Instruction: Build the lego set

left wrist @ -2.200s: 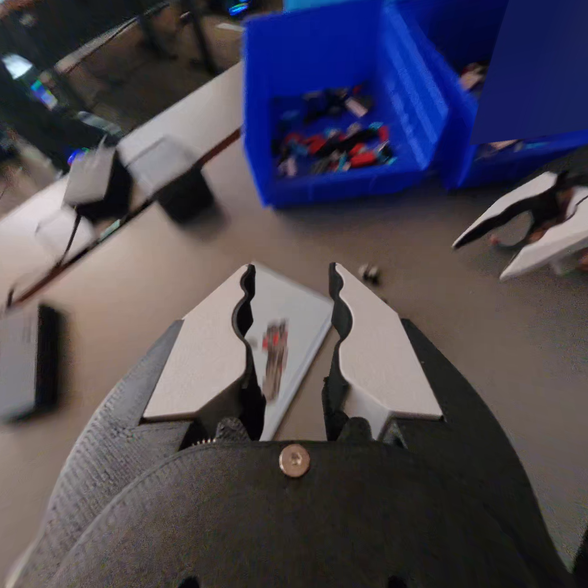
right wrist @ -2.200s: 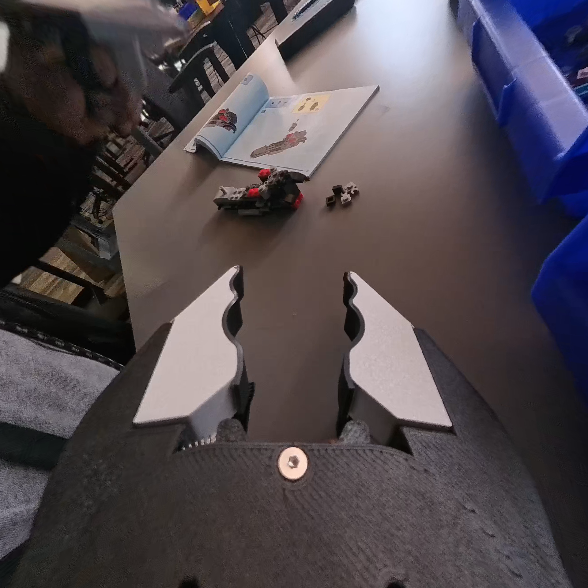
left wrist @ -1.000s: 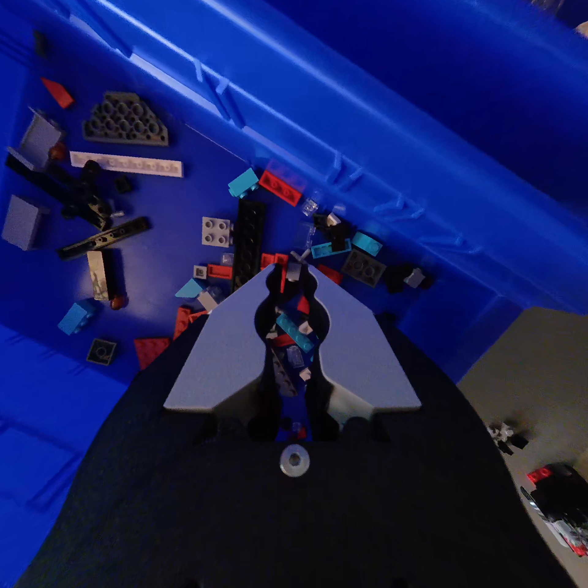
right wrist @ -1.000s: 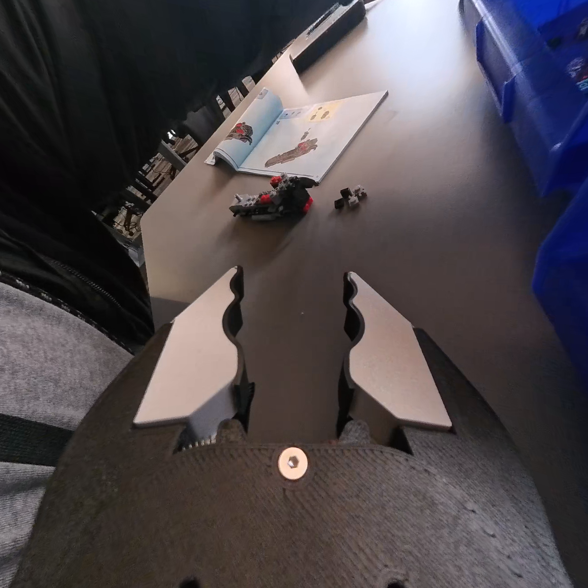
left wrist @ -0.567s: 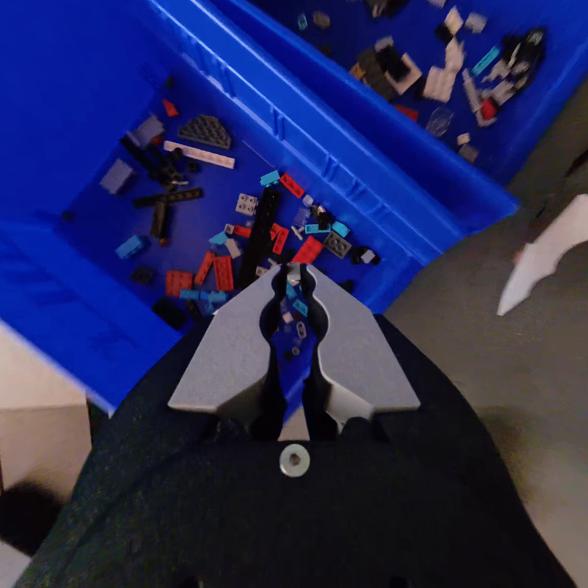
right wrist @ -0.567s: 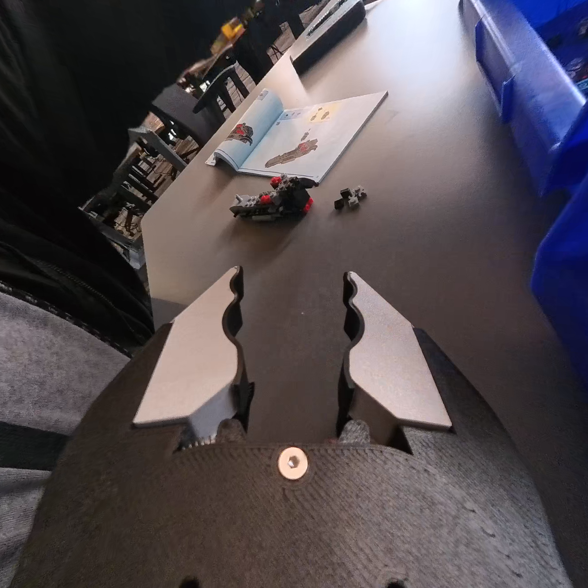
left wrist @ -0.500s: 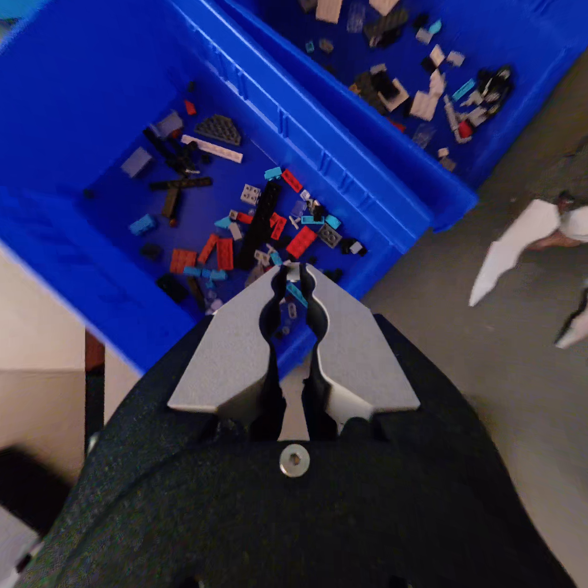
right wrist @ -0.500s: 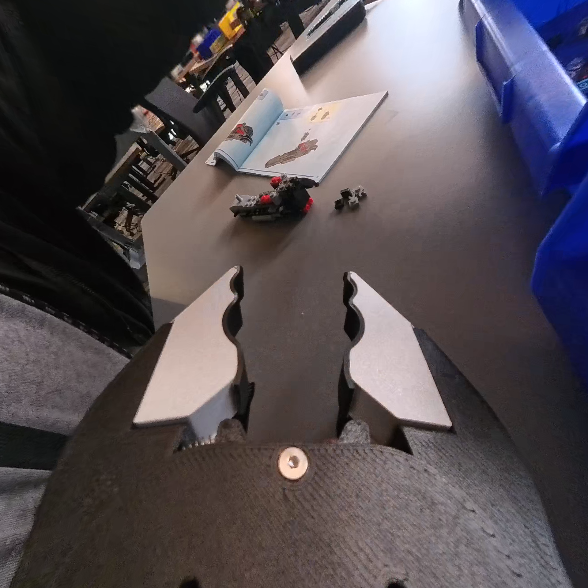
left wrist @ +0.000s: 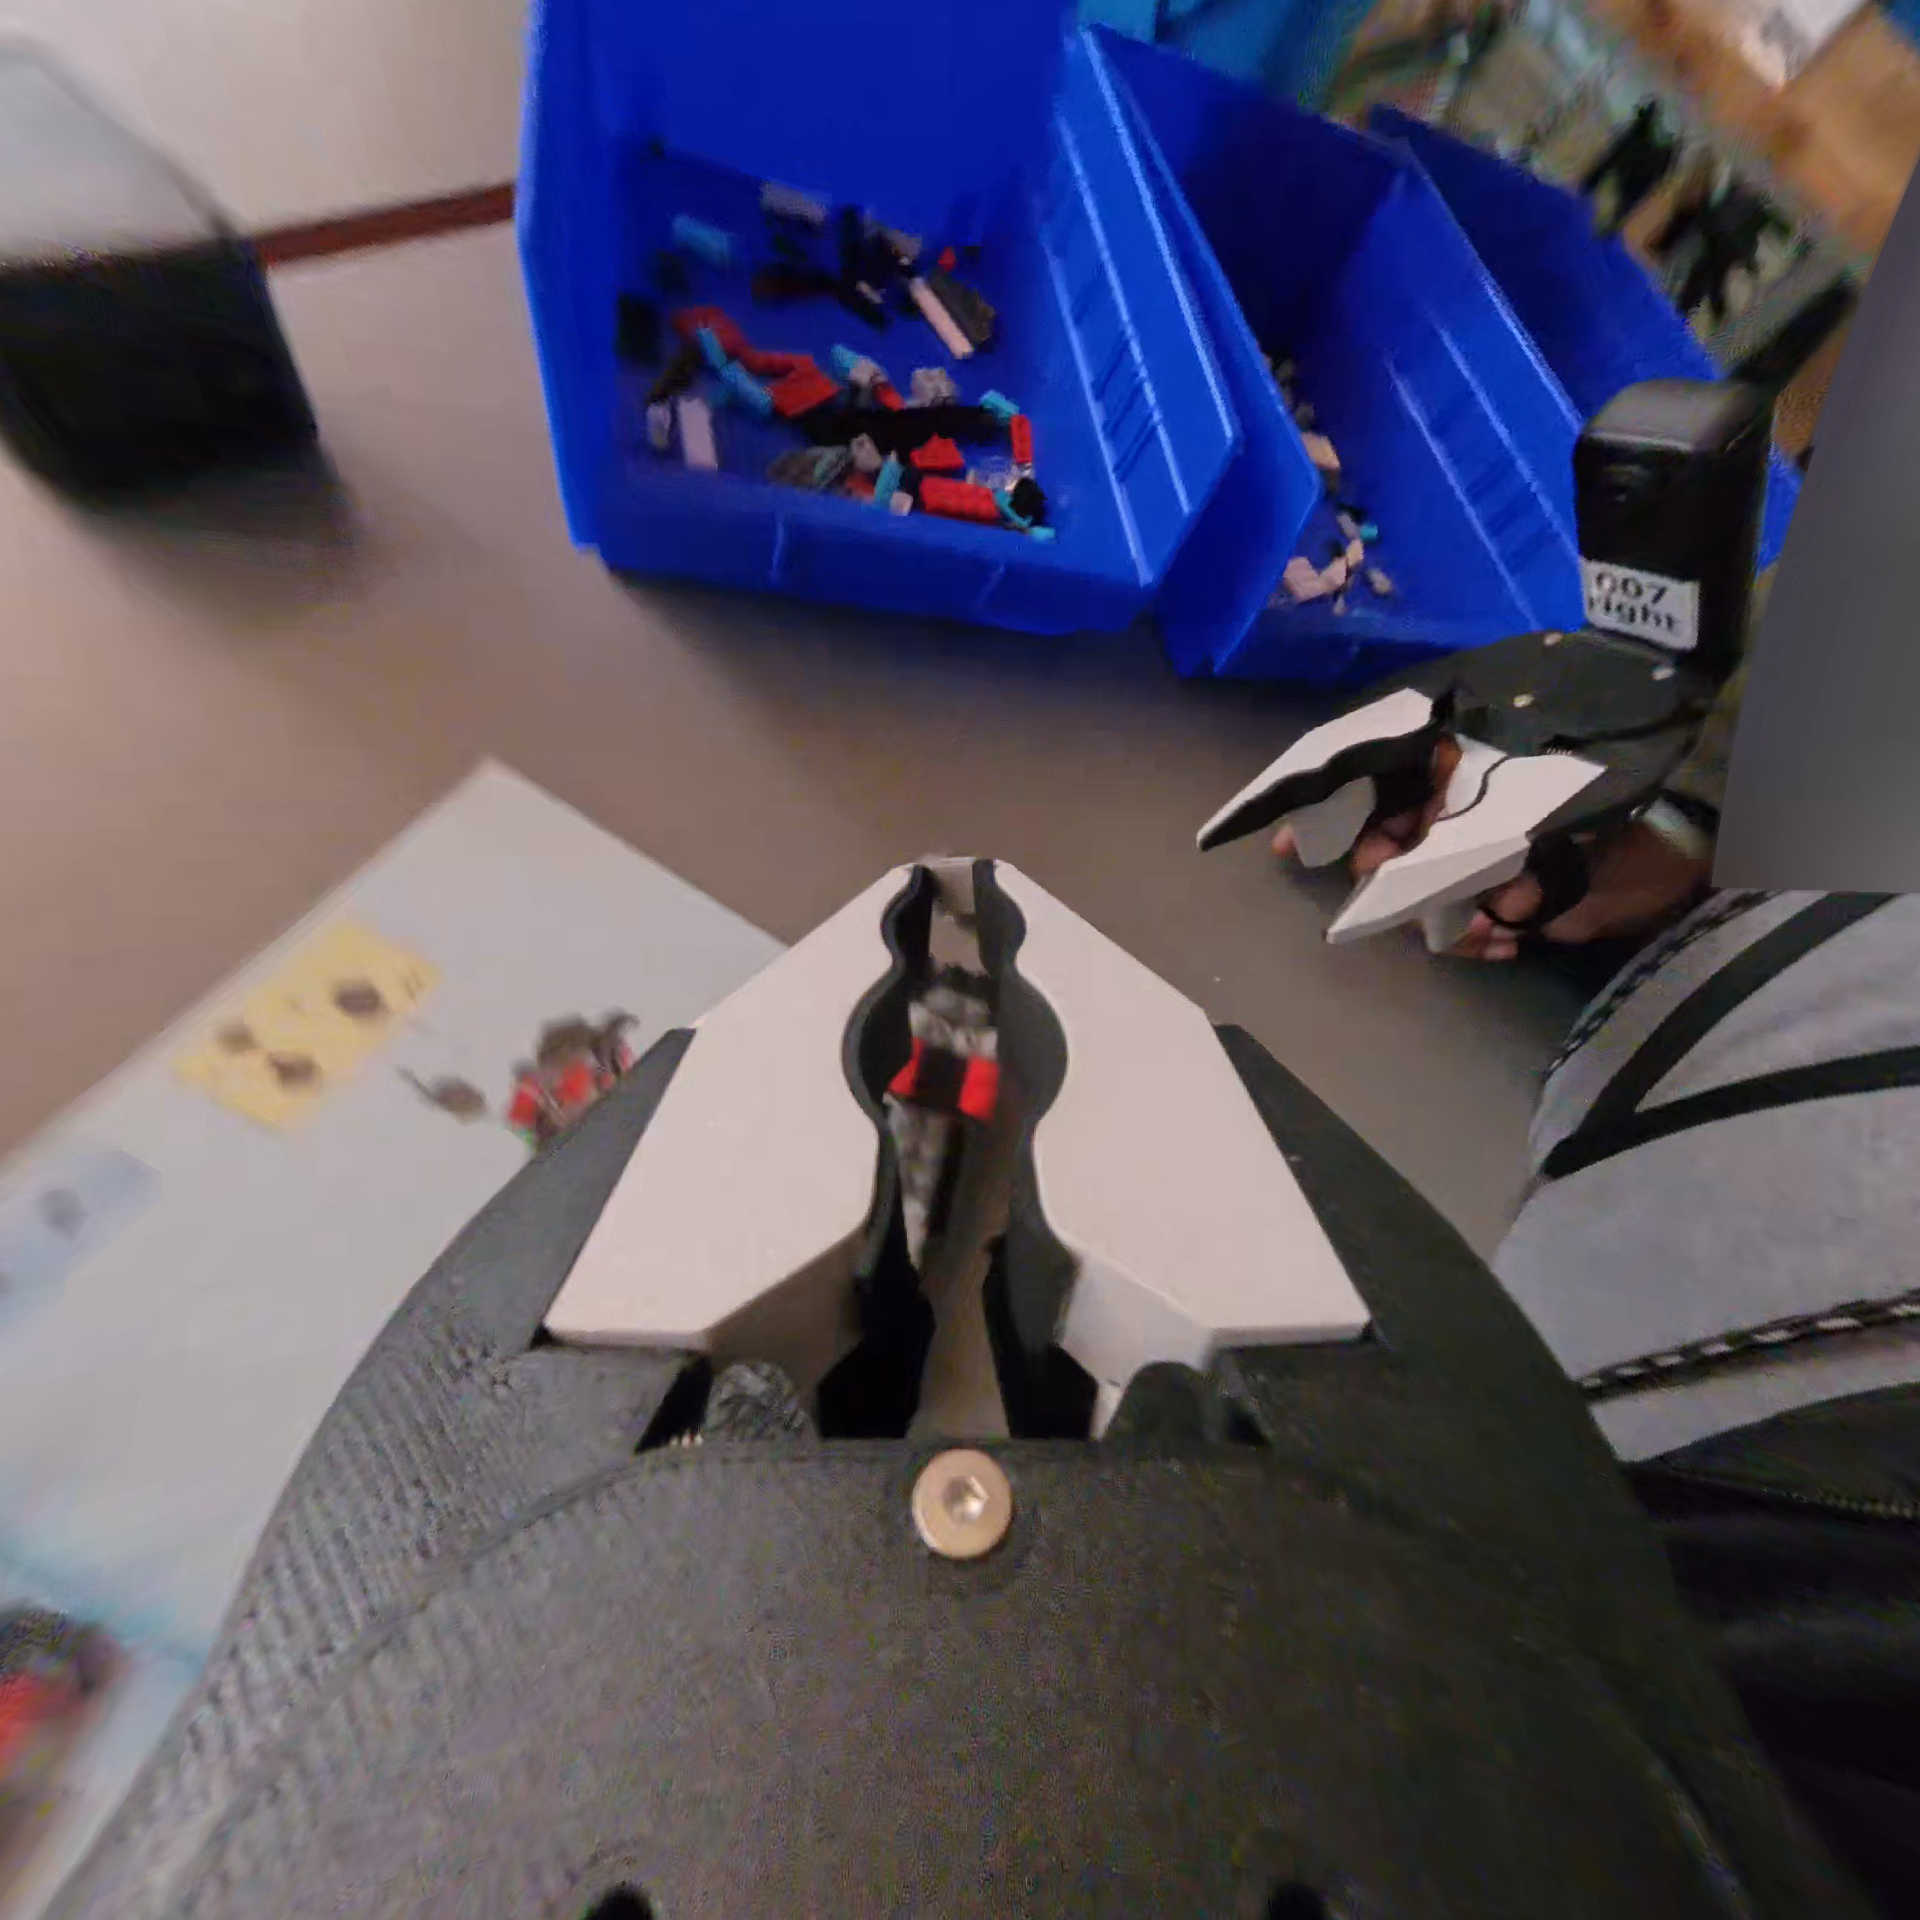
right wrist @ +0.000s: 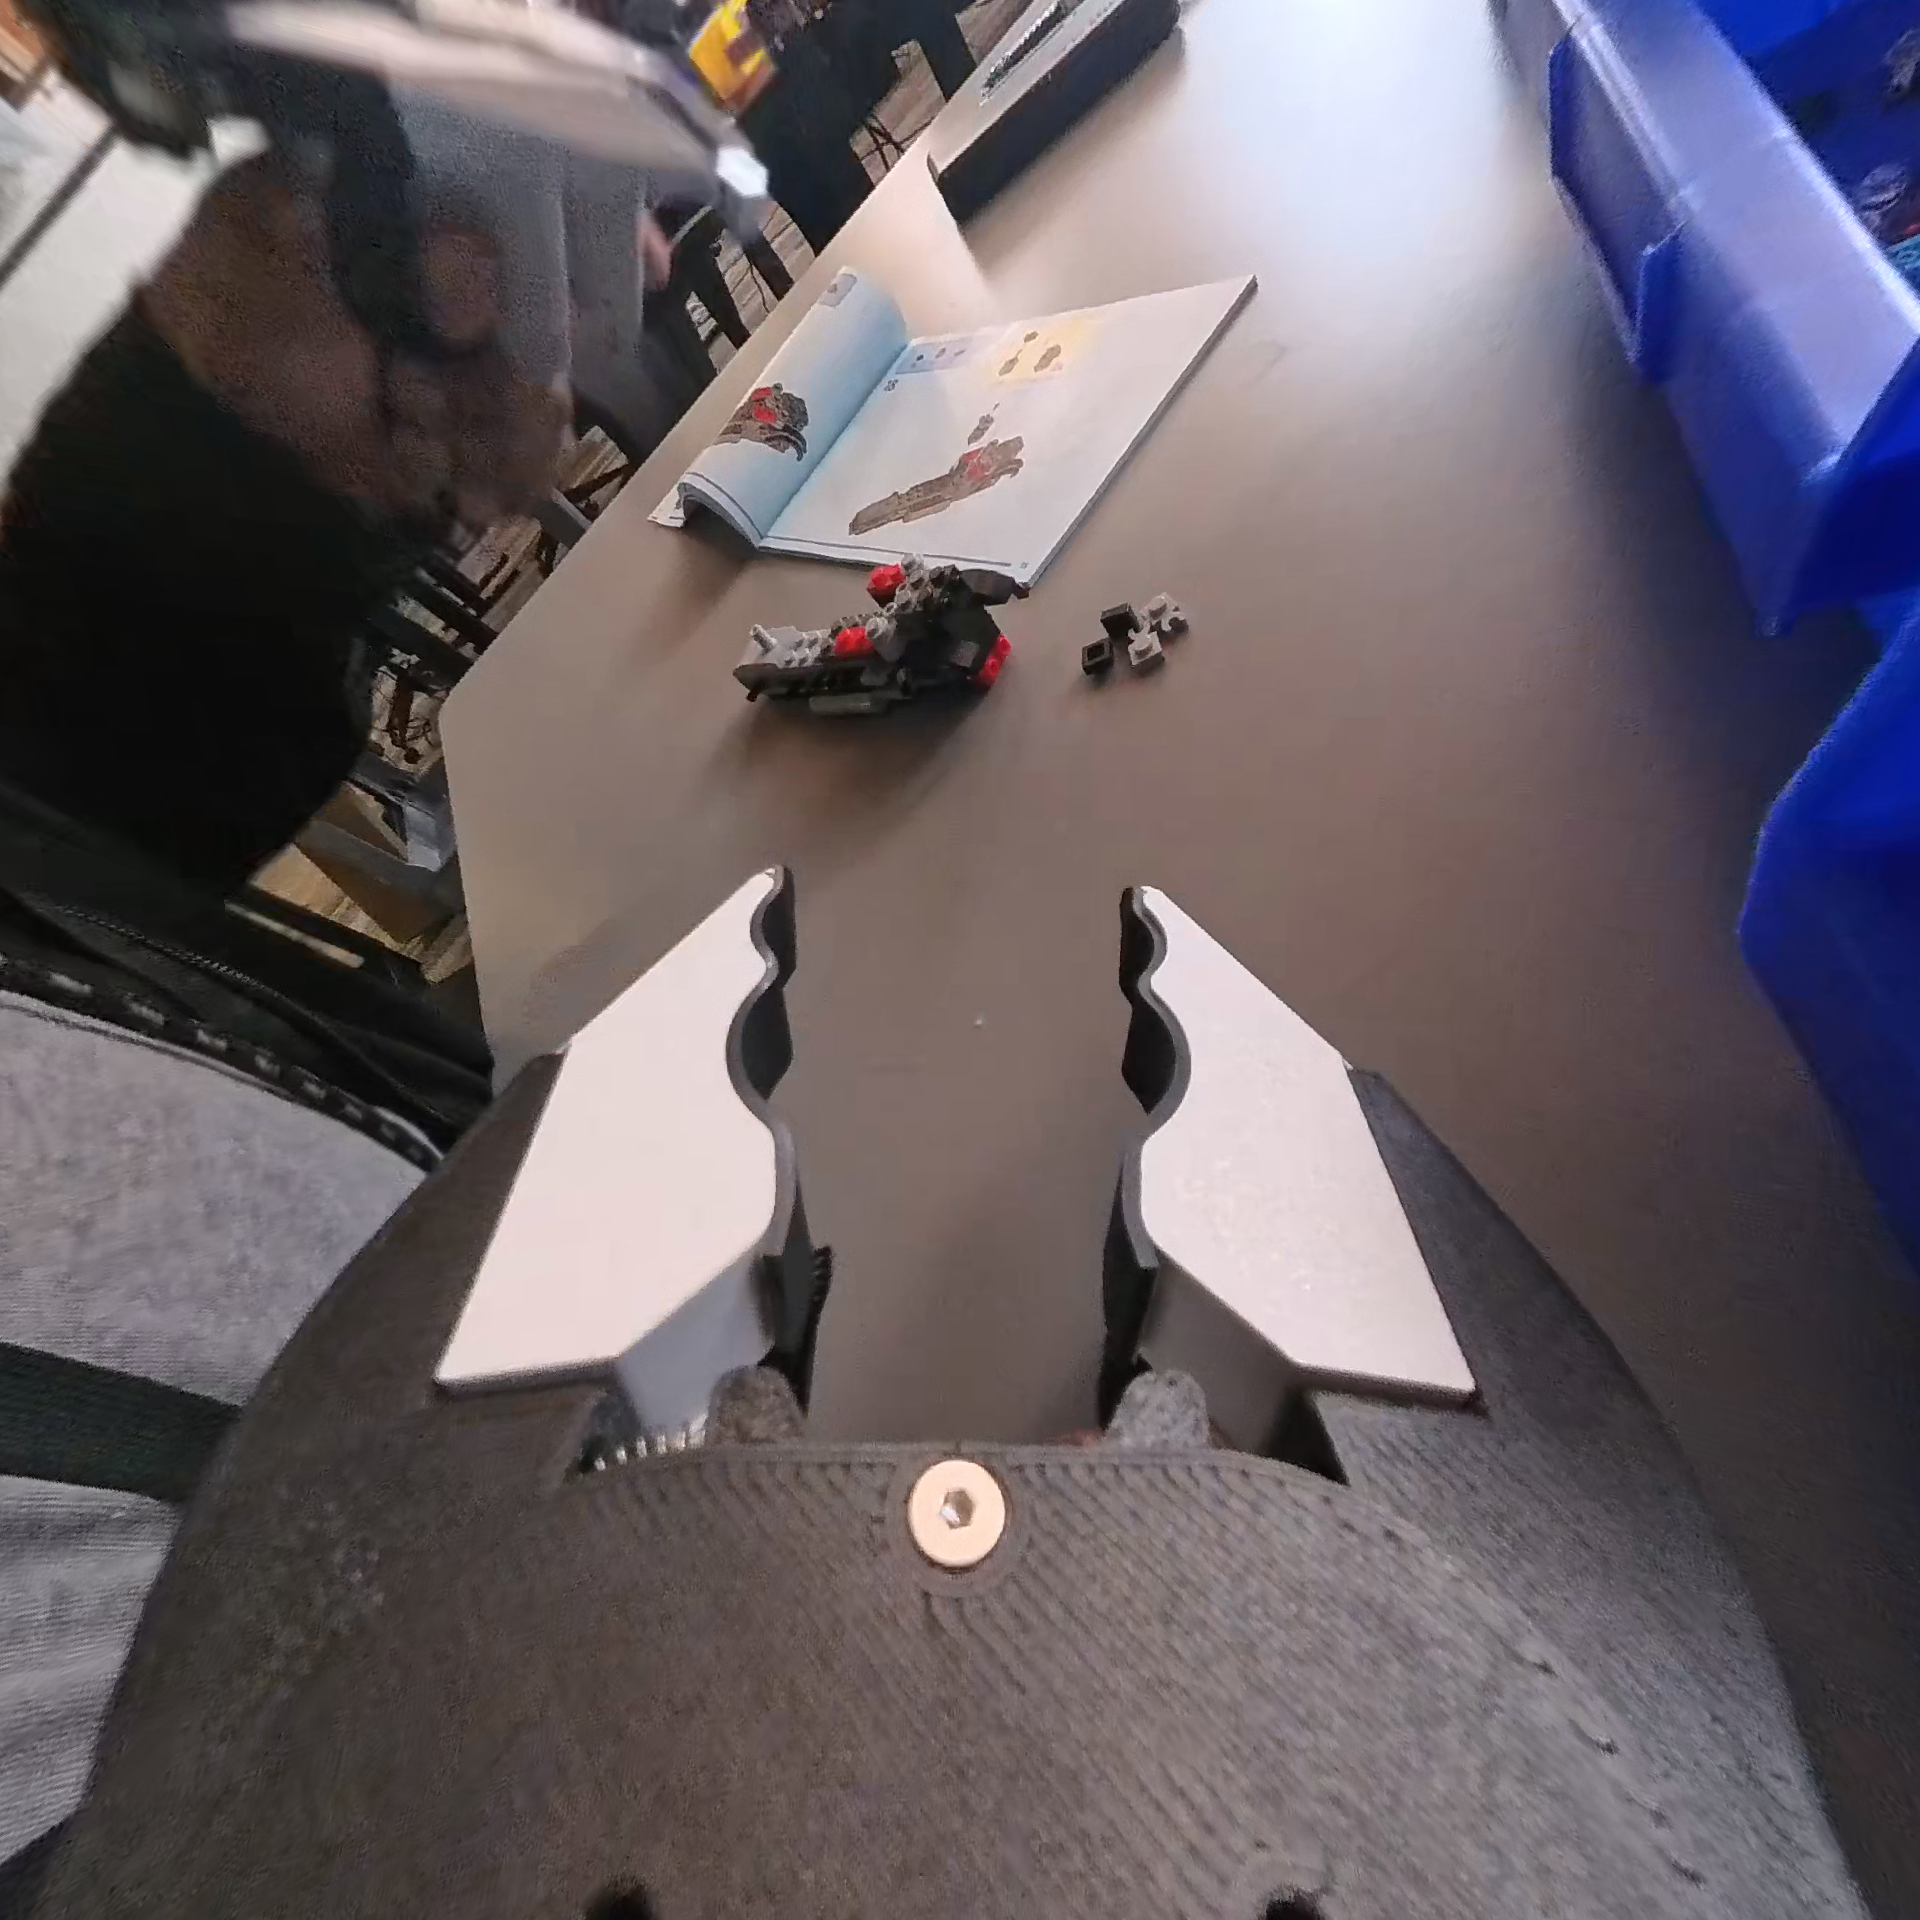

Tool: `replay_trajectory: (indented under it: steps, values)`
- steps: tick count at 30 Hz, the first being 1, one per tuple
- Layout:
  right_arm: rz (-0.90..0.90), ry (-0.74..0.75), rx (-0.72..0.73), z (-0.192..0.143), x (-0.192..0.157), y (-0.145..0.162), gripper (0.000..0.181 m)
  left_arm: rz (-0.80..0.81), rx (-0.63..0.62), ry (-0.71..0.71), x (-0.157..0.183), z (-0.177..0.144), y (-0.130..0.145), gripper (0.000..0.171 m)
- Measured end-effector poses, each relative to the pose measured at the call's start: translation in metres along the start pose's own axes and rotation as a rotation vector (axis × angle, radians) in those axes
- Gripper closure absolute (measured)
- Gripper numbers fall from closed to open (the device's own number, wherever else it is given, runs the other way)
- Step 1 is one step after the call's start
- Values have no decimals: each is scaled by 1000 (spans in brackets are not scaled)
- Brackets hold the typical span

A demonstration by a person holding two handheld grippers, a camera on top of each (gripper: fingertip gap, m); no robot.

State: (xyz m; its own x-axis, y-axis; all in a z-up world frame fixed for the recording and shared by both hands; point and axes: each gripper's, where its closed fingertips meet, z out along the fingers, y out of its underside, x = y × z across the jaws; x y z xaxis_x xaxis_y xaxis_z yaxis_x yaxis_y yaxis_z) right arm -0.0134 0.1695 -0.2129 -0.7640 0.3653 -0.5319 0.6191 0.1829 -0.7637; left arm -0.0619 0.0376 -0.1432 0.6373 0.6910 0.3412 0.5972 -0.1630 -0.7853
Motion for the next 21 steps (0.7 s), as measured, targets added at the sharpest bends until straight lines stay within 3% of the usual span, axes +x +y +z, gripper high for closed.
replay_trajectory:
  steps: [3, 6, 21]
  values:
    - [-6, -2, -7, 1, -1, 1, 117, -123, 28, -18, 8, -1, 35, 163]
    - [-12, -3, -4, 1, -2, 1, 118, -136, -18, -61, 12, 3, 56, 163]
    - [-7, -6, 0, -1, -2, 1, 118, -90, -38, -88, 31, 48, 66, 163]
